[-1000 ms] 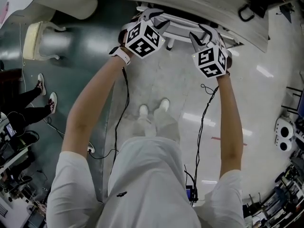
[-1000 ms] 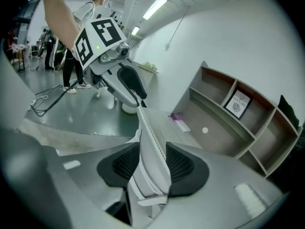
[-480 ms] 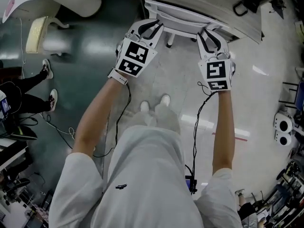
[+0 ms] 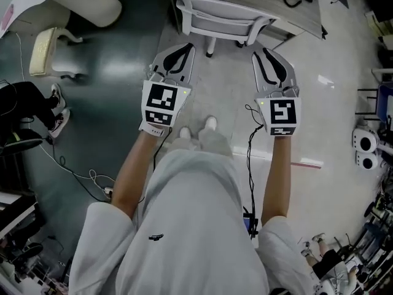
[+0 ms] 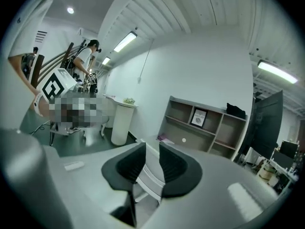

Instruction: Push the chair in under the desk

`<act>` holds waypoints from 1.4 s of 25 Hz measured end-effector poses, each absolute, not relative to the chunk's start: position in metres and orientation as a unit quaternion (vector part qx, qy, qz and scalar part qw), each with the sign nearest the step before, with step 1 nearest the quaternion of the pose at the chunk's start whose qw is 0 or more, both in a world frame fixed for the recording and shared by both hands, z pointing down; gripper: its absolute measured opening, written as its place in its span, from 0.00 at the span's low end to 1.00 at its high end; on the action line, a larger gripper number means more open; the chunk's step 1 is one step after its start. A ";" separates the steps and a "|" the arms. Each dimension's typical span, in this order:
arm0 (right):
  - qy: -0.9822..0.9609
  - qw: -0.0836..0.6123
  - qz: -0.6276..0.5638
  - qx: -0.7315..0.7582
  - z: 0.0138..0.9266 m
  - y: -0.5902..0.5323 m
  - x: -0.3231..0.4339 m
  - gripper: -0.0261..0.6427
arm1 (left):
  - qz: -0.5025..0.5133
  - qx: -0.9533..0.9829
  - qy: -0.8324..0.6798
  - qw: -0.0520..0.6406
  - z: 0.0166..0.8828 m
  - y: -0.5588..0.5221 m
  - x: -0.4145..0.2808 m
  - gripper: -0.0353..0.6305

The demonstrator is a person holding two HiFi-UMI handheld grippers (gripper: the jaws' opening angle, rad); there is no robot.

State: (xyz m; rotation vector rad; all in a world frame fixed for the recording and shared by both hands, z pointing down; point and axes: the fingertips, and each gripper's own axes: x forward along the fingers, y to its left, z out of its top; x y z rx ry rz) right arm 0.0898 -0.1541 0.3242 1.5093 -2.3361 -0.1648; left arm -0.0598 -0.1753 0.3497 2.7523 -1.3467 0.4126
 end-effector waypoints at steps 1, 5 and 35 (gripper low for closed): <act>-0.822 0.172 -0.054 0.539 0.322 -0.145 0.092 0.19 | 0.127 0.891 -0.435 0.027 0.346 -0.165 -0.060 0.06; -0.814 0.153 -0.040 0.559 0.319 -0.112 0.103 0.19 | 0.112 0.895 -0.431 0.026 0.331 -0.128 -0.061 0.06; -0.793 0.074 0.004 0.605 0.316 -0.007 0.095 0.06 | 0.069 0.900 -0.429 0.038 0.298 -0.035 -0.087 0.06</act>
